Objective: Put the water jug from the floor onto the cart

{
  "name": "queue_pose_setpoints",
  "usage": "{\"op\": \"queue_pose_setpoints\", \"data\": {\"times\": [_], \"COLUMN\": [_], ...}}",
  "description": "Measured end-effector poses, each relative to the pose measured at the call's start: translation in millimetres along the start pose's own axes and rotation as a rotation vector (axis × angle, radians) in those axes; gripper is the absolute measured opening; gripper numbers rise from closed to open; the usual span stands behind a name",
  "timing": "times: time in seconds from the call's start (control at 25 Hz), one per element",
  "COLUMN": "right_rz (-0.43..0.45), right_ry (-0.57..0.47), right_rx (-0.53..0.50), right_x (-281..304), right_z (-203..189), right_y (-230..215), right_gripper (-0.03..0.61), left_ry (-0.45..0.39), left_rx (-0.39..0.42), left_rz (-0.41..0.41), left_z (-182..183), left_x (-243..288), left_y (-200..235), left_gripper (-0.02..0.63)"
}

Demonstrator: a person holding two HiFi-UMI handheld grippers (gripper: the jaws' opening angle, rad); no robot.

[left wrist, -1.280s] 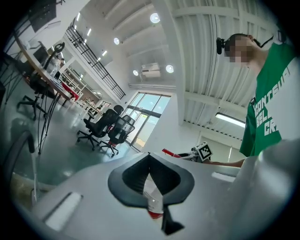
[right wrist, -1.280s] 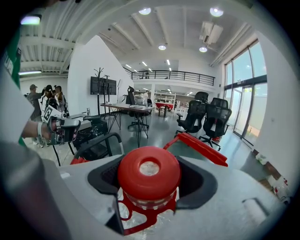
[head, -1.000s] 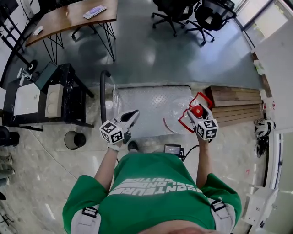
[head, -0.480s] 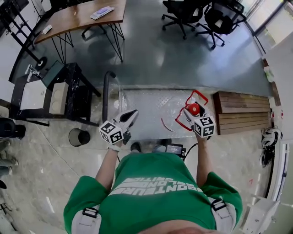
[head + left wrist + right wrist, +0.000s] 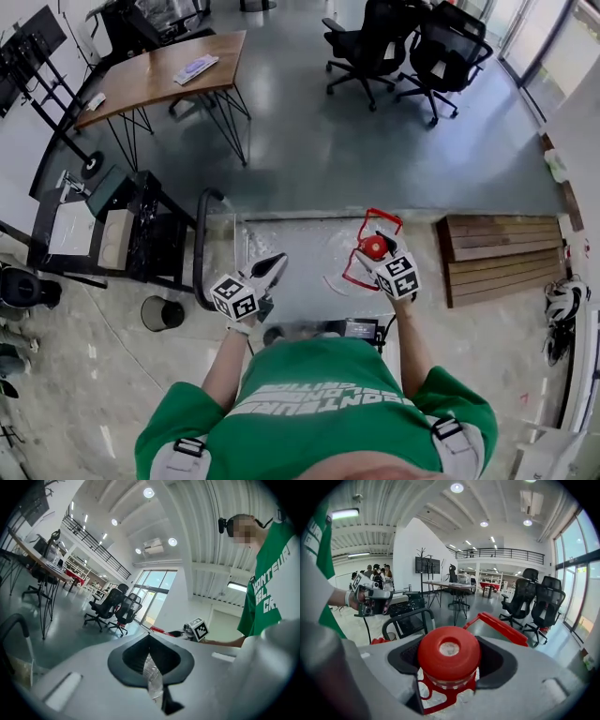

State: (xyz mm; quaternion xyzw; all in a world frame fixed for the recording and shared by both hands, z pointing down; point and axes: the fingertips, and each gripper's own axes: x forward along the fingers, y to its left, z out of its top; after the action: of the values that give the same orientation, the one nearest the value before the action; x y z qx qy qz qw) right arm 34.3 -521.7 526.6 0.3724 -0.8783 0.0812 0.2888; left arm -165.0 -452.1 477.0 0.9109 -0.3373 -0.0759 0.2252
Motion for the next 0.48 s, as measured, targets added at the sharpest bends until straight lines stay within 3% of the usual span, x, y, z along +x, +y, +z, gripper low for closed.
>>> {"op": "queue_pose_setpoints", "data": {"times": [0.48], "right_rz": [0.038], "right_ry": [0.025], "right_rx": [-0.076], "right_x": [-8.7], "right_z": [-38.6], "right_y": [-84.4], "right_gripper": [0.302], "left_ry": [0.095], "left_rx": [0.014], "left_rz": [-0.063], "left_z": [-31.8], "left_x": [112.9], "left_y": [-39.6], "left_gripper": [0.005]}}
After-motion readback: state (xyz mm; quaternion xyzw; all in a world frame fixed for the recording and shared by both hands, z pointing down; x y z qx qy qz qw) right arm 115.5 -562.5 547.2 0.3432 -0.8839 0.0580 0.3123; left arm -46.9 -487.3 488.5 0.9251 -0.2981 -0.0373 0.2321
